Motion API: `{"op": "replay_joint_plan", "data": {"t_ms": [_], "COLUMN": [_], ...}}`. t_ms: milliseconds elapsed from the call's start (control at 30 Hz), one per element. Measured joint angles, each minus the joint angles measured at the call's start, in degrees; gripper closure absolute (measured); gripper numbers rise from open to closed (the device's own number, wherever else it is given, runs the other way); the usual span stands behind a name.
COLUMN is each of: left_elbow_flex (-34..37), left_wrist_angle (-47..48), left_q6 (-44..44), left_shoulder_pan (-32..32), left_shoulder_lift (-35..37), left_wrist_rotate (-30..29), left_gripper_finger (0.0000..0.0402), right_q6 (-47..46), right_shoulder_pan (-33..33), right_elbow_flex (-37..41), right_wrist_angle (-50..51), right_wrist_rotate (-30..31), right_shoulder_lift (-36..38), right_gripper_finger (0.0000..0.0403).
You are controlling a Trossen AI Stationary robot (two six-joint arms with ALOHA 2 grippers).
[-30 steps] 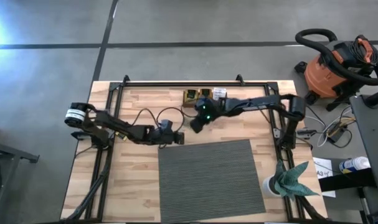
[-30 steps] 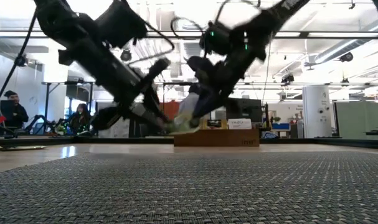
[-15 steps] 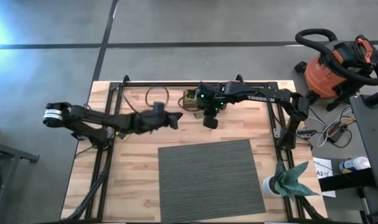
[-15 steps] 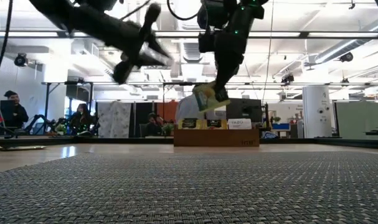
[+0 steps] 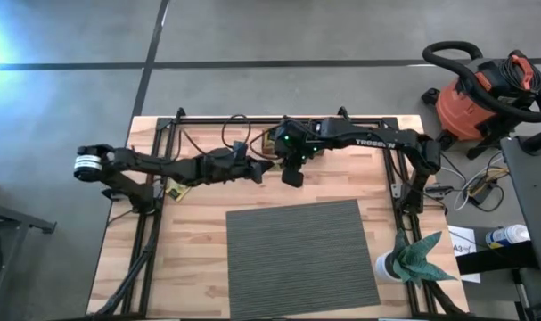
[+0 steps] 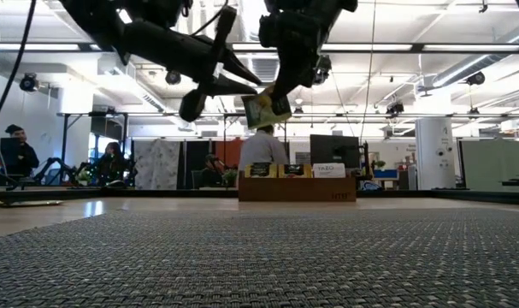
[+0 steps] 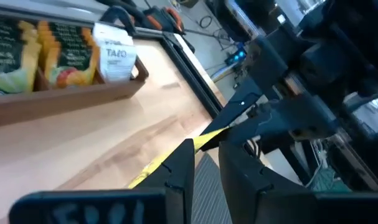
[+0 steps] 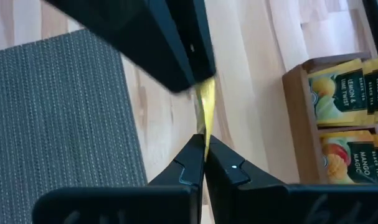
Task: Pick & Place Tea
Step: Put the yellow tea bag into the left section of the wooden organizer
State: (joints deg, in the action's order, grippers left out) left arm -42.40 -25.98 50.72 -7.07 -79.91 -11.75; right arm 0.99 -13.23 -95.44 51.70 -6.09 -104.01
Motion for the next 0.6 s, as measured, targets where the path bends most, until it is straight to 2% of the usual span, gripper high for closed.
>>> {"op": "replay_joint_plan", "data": {"t_ms": [167,600], "left_elbow_flex": [-1.3,-1.4], "left_wrist_angle": [-0.3,2.4], "left_q6": [0.0,-1.1], "left_shoulder_pan": [0.1,0.4], "left_shoulder_lift": [-2.3,-2.9], "left_wrist_rotate": [0.4,0.7], "left_gripper_finger": [0.0331,0.0331], "right_q6": [0.1,2.0], "right_shoulder_pan": [0.1,0.1], "right_elbow_flex": [-1.2,-1.6], "right_wrist_angle": [0.6,0.6], "right_wrist_rotate": [0.0,0.1], "right_shoulder_lift": [-0.1,0.0], "right_gripper_finger": [0.0394,0.0394]}}
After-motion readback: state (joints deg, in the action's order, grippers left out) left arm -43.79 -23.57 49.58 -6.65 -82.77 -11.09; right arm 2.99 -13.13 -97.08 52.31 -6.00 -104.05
